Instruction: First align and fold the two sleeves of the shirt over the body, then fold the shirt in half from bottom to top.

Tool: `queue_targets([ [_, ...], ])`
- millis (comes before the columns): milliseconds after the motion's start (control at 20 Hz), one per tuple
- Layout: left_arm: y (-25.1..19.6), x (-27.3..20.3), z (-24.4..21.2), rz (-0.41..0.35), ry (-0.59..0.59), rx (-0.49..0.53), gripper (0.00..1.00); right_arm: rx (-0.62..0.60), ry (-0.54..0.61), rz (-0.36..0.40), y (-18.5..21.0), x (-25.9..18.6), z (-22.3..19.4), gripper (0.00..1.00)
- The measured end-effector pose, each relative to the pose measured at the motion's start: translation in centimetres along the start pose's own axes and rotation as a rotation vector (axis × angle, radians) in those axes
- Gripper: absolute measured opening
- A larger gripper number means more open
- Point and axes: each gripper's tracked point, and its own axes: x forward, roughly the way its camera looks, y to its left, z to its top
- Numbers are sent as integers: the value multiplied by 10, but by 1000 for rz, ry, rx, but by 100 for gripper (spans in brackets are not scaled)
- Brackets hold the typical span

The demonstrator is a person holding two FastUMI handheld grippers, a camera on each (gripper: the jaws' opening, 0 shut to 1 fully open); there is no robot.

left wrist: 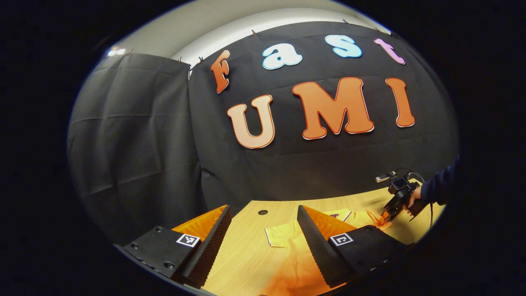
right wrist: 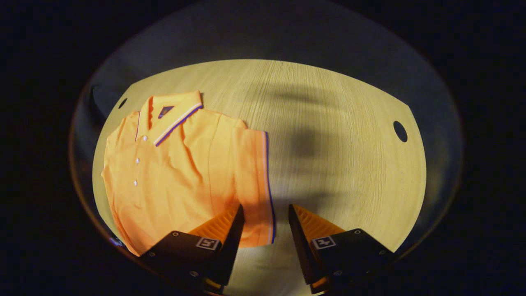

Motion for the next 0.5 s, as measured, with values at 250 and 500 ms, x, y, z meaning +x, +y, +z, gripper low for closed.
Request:
queue_targets([
  [250,2,0,-2,-1,16,-12,99,80,-26,36,-1,0,6,20],
  [500,21,-2,-10,8,21,-25,99,184,-116,127,15,-21,28,7],
])
